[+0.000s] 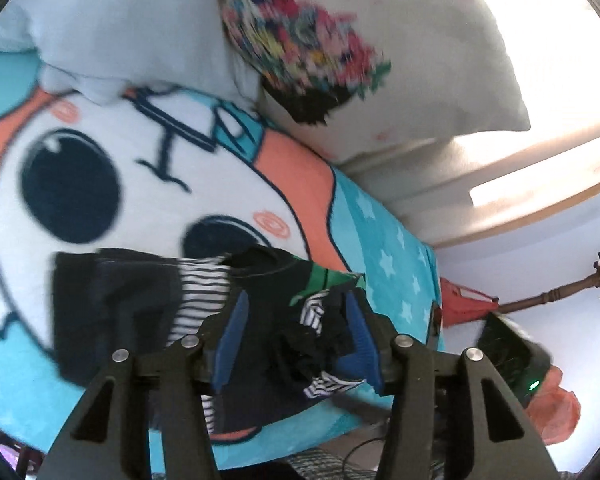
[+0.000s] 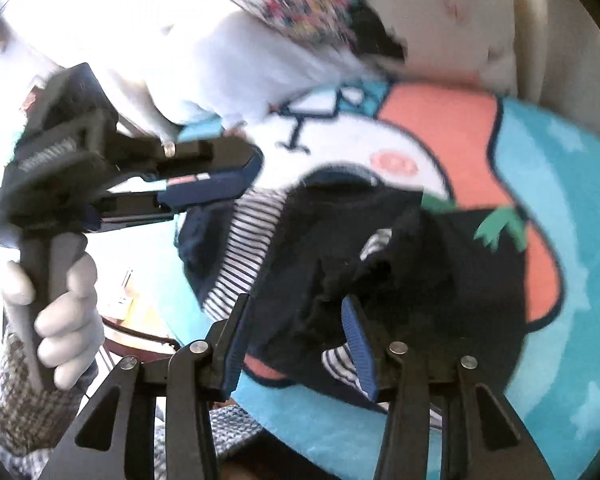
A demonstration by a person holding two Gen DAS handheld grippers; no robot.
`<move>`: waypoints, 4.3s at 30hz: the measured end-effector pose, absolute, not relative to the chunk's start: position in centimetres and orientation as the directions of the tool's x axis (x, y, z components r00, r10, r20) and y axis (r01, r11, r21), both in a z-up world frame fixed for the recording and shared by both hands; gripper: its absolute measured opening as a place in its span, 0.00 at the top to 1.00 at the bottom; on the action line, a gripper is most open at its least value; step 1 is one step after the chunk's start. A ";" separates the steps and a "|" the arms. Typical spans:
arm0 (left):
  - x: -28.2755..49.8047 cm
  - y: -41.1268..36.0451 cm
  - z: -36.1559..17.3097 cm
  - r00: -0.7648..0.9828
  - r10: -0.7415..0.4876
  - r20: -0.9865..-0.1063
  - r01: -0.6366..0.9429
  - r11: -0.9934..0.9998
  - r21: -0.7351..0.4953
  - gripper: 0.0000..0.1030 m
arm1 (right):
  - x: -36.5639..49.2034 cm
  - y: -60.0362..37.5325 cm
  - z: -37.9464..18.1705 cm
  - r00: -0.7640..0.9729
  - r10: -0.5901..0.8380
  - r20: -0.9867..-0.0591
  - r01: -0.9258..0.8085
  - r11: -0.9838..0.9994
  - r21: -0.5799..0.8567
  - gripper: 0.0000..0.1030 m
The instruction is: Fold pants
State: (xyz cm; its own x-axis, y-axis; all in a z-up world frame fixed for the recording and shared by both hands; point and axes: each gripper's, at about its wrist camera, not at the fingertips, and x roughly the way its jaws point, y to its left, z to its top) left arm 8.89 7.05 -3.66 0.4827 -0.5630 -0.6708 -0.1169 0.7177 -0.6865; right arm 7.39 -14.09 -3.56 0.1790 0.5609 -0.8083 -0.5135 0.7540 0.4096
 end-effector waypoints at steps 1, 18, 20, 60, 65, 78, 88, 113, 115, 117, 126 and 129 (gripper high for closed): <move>8.3 7.6 -3.3 0.498 -0.538 -0.680 -0.125 0.732 -0.670 0.51 | 7.4 -14.8 -2.9 0.215 0.555 -0.804 -0.506 0.767 0.395 0.52; 1.9 14.5 -3.4 0.565 -0.325 -0.758 -0.254 0.806 -0.534 0.51 | 12.2 -11.4 -8.7 0.214 0.285 -0.934 -0.332 0.921 0.205 0.87; 1.4 15.7 -3.2 0.580 -0.301 -0.757 -0.272 0.804 -0.528 0.51 | 11.7 -11.0 -7.5 0.242 0.263 -0.934 -0.348 0.922 0.170 0.87; 1.9 19.6 -8.2 0.486 -0.282 -0.827 -0.408 0.764 -0.500 0.51 | 10.8 -1.0 -7.8 0.249 0.276 -0.928 -0.429 0.891 0.150 0.45; 1.1 18.3 -6.5 0.507 -0.237 -0.829 -0.400 0.787 -0.470 0.51 | 11.0 -1.5 -7.6 0.229 0.345 -0.910 -0.422 0.878 0.227 0.45; 0.3 12.6 -5.1 0.503 -0.188 -0.843 -0.416 0.803 -0.427 0.51 | 10.2 -16.1 -6.7 0.336 0.254 -0.907 -0.303 0.941 0.152 0.72; -1.5 11.8 -4.7 0.500 -0.120 -0.858 -0.479 0.787 -0.389 0.51 | 9.2 -14.1 -3.9 0.344 0.368 -0.864 -0.447 0.873 0.193 0.72; -3.9 19.9 -8.7 0.485 -0.147 -0.862 -0.595 0.667 -0.448 0.51 | 11.5 5.5 -5.8 -0.067 0.394 -0.917 -0.516 0.773 0.370 0.38; -4.2 20.8 -9.0 0.485 -0.151 -0.862 -0.600 0.659 -0.453 0.51 | 11.9 7.8 -7.3 -0.076 0.313 -0.947 -0.530 0.792 0.304 0.38; -4.3 21.5 -9.4 0.484 -0.160 -0.861 -0.603 0.652 -0.460 0.51 | 12.3 9.2 -8.8 -0.091 0.253 -0.963 -0.528 0.808 0.263 0.36; -3.4 22.1 -10.4 0.484 -0.226 -0.846 -0.558 0.665 -0.497 0.51 | 11.8 12.7 -11.9 -0.019 0.021 -1.000 -0.574 0.819 0.028 0.44; -2.4 21.0 -10.2 0.491 -0.267 -0.829 -0.503 0.690 -0.521 0.51 | 12.4 11.5 -11.4 -0.023 0.049 -0.999 -0.557 0.829 0.054 0.65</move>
